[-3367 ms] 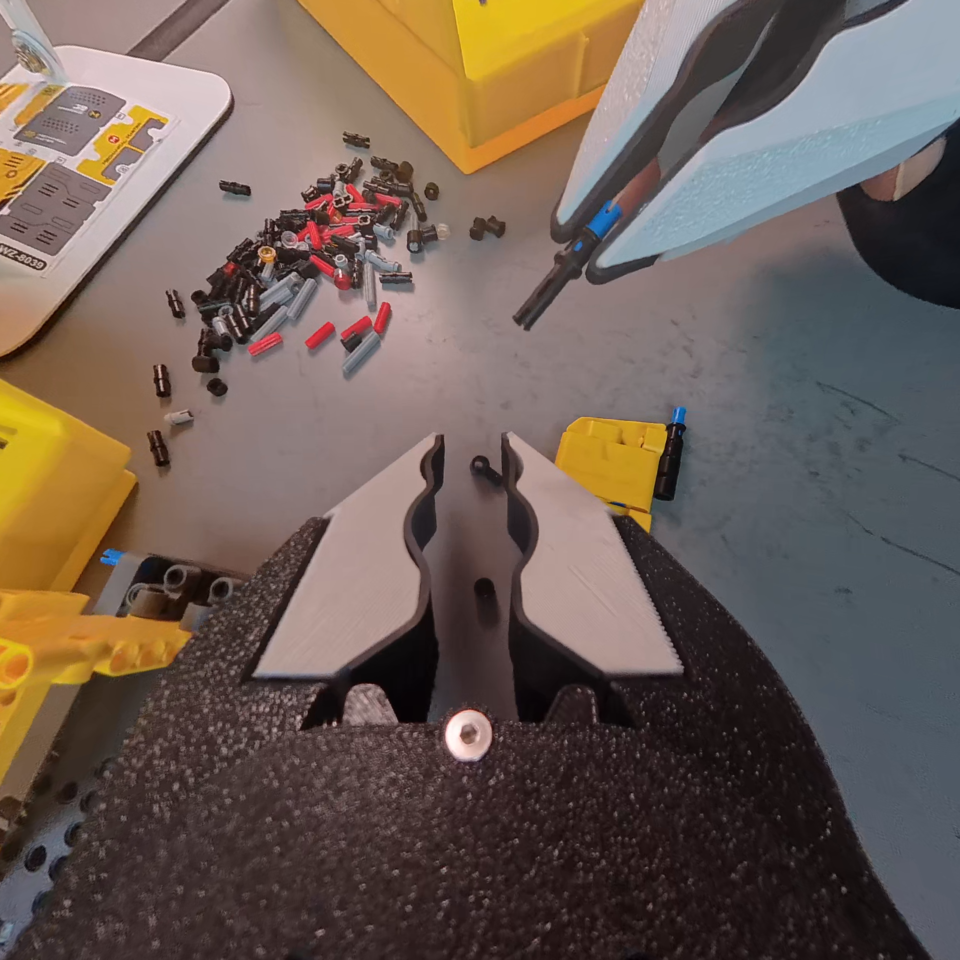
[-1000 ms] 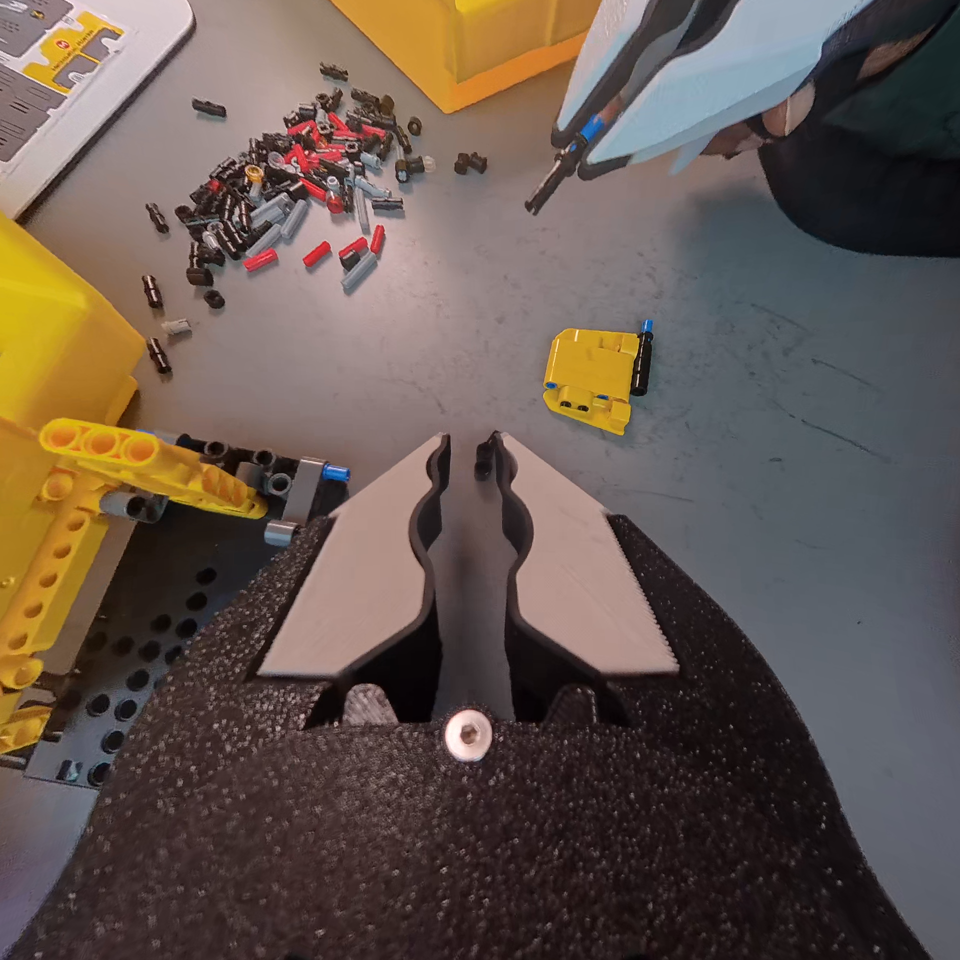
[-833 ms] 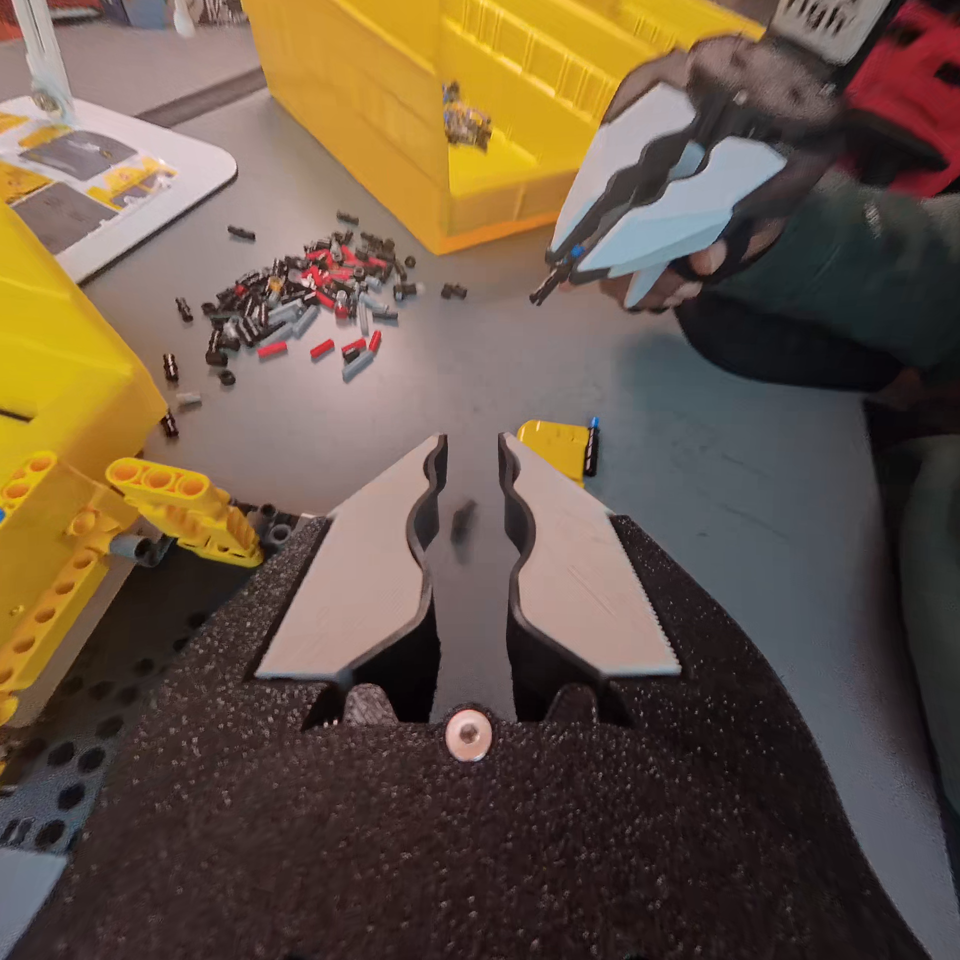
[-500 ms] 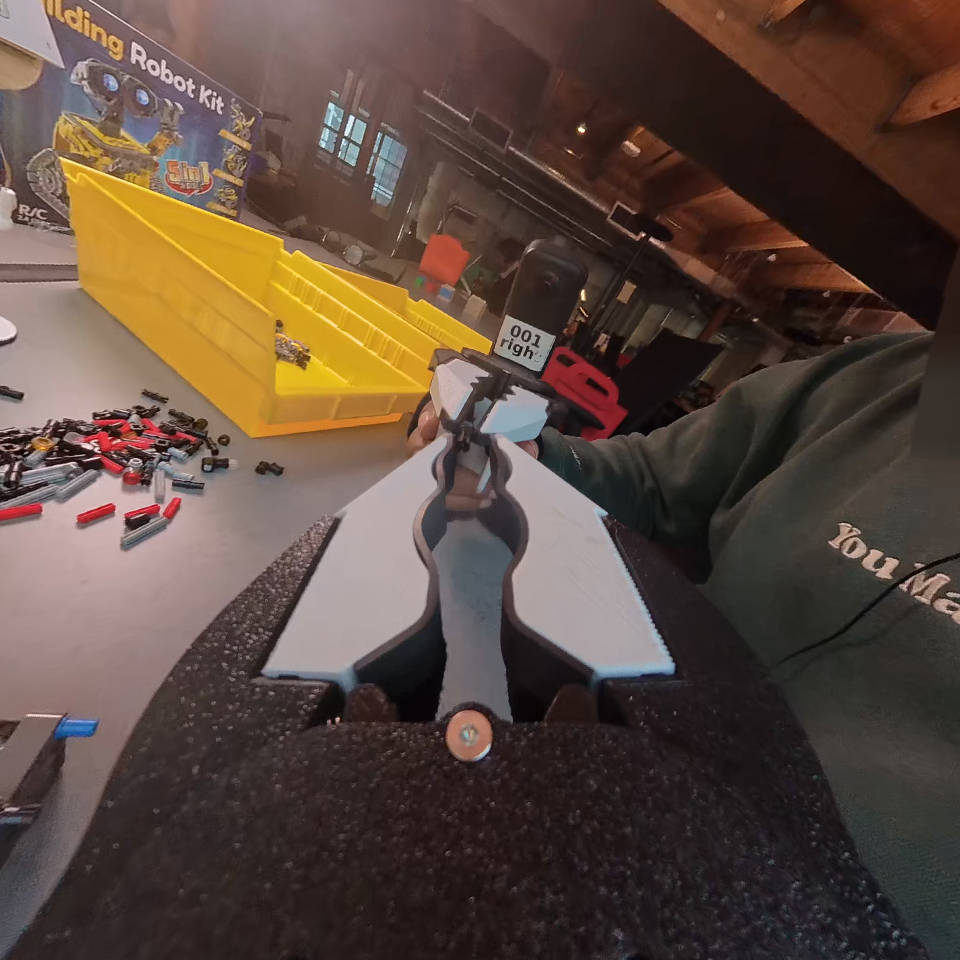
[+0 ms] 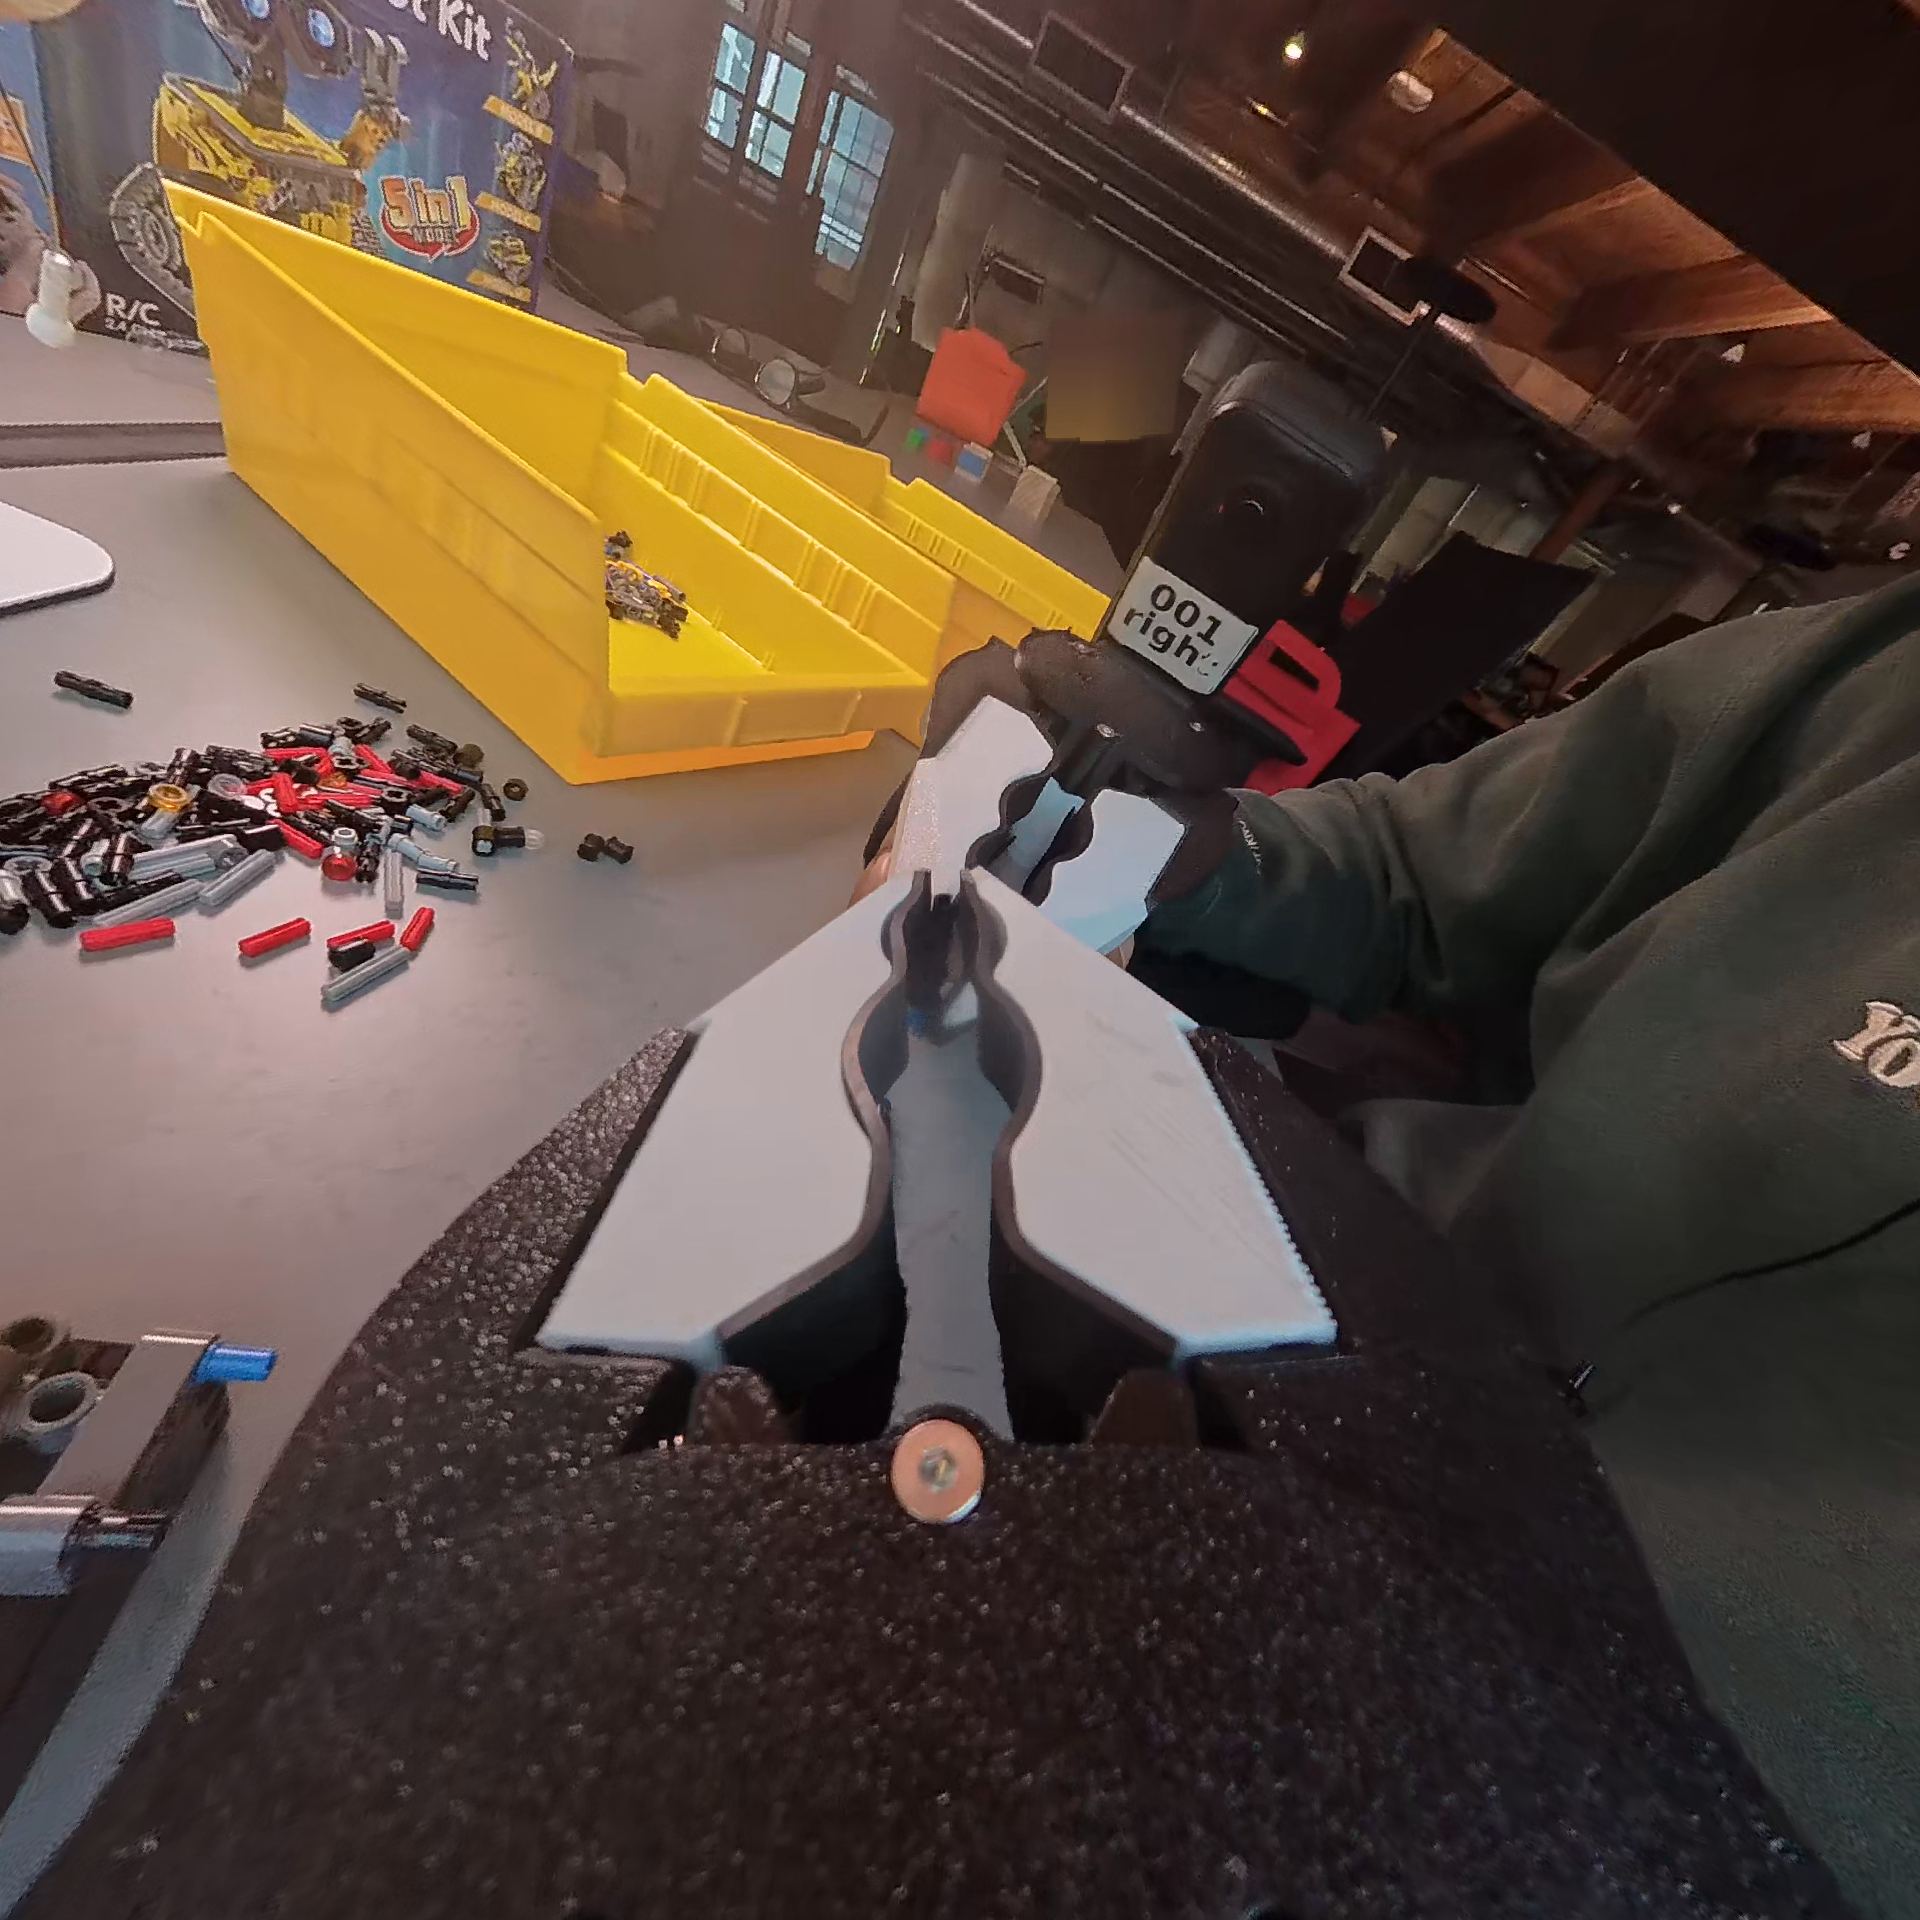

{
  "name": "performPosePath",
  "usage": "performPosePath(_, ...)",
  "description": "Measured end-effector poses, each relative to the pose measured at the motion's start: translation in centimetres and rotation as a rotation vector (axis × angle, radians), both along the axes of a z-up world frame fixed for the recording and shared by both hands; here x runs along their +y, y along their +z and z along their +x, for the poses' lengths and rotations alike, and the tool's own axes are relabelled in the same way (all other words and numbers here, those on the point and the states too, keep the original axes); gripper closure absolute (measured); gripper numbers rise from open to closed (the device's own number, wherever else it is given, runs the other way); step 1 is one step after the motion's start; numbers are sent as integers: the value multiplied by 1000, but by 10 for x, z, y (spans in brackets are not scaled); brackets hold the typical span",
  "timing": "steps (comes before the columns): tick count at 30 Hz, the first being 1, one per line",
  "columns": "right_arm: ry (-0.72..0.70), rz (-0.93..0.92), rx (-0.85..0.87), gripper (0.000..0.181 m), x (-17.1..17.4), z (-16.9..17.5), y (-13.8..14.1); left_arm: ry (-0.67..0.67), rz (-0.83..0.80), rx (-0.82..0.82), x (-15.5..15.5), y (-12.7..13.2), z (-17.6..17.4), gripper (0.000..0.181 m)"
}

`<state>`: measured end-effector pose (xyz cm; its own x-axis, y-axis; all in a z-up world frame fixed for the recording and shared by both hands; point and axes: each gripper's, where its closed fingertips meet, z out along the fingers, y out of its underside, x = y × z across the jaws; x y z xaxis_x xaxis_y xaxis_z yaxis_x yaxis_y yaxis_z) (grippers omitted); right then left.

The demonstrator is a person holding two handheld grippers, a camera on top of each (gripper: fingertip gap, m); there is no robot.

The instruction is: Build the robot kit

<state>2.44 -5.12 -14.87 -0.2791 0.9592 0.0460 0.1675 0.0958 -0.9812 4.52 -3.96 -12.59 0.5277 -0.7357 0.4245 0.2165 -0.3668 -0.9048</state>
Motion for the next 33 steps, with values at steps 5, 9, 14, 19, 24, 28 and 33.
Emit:
performPosePath(5, 20, -273, 104, 175, 10, 6, 29, 6, 68, -98, -3, 22, -11, 155)
performPosePath(9, 27, -580, 185, 175, 23, 9, 51, 106, 198, 96, 0, 20, -9, 157)
performPosePath(14, 48, -877, 184, 175, 20, 0, 52, 298, 428, 433, 6, 21, -8, 163)
performPosePath(19, 23, -949, 148, 175, 15, -8, 44, 389, 518, 597, 8, 19, -15, 170)
performPosePath(24, -49, -916, 103, 175, 22, -11, 32, 422, 524, 751, 14, 7, -19, 174)
performPosePath(28, -26, -810, 68, 173, 19, -9, 32, 366, 520, 736, 9, 6, -18, 178)
performPosePath(33, 21, -752, 59, 167, 22, 1, 35, 310, 520, 682, 1, 13, -23, 179)
